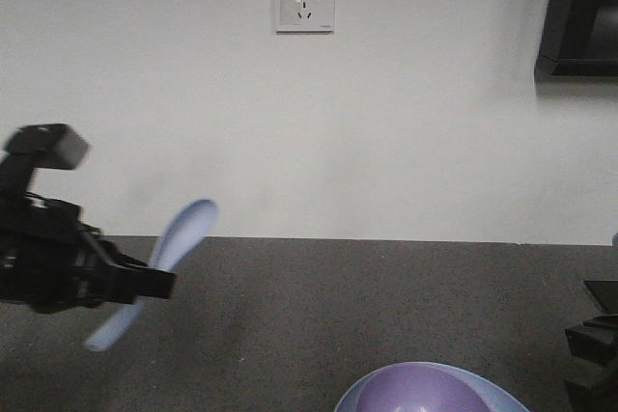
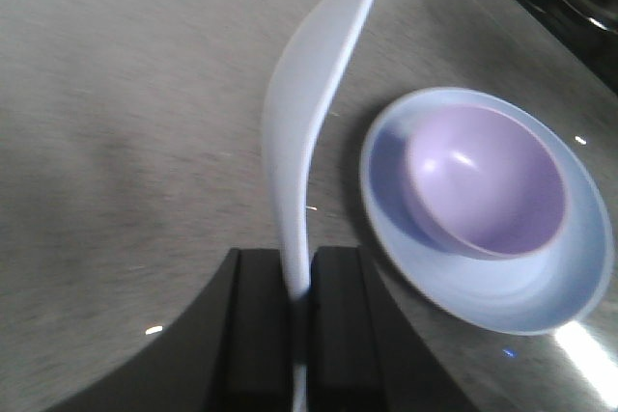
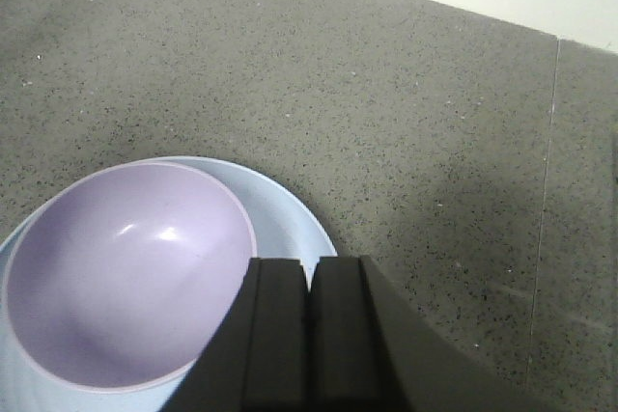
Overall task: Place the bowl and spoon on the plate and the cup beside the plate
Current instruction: 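Move the held spoon over the bowl with the left gripper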
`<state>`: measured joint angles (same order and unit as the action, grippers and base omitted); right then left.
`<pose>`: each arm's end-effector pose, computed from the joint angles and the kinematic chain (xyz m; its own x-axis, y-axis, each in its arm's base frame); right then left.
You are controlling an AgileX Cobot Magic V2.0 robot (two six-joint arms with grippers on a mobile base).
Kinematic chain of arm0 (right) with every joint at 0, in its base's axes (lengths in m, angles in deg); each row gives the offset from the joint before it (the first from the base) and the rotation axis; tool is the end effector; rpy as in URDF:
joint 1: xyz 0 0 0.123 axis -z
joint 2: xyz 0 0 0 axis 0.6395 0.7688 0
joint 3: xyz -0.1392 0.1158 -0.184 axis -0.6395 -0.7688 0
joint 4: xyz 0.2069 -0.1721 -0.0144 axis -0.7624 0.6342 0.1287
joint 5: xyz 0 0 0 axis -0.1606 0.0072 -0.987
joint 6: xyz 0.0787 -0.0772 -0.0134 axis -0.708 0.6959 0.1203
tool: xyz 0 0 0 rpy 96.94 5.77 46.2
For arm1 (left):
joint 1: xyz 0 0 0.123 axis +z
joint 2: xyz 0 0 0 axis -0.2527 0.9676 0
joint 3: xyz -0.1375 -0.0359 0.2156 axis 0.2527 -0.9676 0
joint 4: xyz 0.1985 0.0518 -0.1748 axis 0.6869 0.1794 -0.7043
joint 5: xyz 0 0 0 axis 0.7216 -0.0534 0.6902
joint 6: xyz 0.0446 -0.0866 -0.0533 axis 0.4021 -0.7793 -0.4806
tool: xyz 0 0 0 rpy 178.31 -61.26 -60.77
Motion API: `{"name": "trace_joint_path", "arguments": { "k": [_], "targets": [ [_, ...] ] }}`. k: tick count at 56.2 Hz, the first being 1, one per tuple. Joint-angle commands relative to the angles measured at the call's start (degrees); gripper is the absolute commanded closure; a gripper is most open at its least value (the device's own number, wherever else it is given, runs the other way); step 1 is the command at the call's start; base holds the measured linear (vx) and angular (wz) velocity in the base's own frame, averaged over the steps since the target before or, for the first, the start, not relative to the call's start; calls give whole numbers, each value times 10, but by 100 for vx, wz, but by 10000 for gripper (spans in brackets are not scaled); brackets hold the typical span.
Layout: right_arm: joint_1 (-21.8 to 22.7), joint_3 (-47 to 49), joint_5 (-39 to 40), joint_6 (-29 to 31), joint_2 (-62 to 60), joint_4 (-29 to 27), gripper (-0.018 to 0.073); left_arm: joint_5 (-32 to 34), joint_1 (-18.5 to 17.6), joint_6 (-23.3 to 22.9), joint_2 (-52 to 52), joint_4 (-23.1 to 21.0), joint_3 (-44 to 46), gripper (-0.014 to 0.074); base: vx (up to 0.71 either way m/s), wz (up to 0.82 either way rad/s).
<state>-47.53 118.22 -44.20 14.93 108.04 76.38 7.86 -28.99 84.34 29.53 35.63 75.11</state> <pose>0.2340 0.0419 0.3198 -0.5519 -0.2213 -0.8040 -0.2889 0.9552 -0.0646 0.2931 -0.1356 0.3379 -0.6402 0.2317 -0.7324 0.6228 0.7148 -0.3183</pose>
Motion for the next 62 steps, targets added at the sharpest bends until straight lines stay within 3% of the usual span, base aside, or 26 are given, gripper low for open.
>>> {"name": "trace_joint_path", "arguments": {
  "k": [1,13,28,44,55,62],
  "targets": [
    [2,16,45,-1,-7,5,571,13,-55,-23,39,-32,41,594,0,0],
    [2,16,45,2,-7,20,571,-8,-142,-57,153,-32,103,594,0,0],
    [2,16,45,2,-7,31,571,-60,-204,-97,250,-32,207,594,0,0],
    [2,16,54,2,-7,32,568,-55,-244,-113,313,-31,268,573,0,0],
    [2,16,52,1,-7,32,568,-56,-249,-112,323,-27,272,449,0,0],
    [2,16,53,1,-7,32,568,-58,-249,-112,323,-21,272,306,0,0]
  ]
}}
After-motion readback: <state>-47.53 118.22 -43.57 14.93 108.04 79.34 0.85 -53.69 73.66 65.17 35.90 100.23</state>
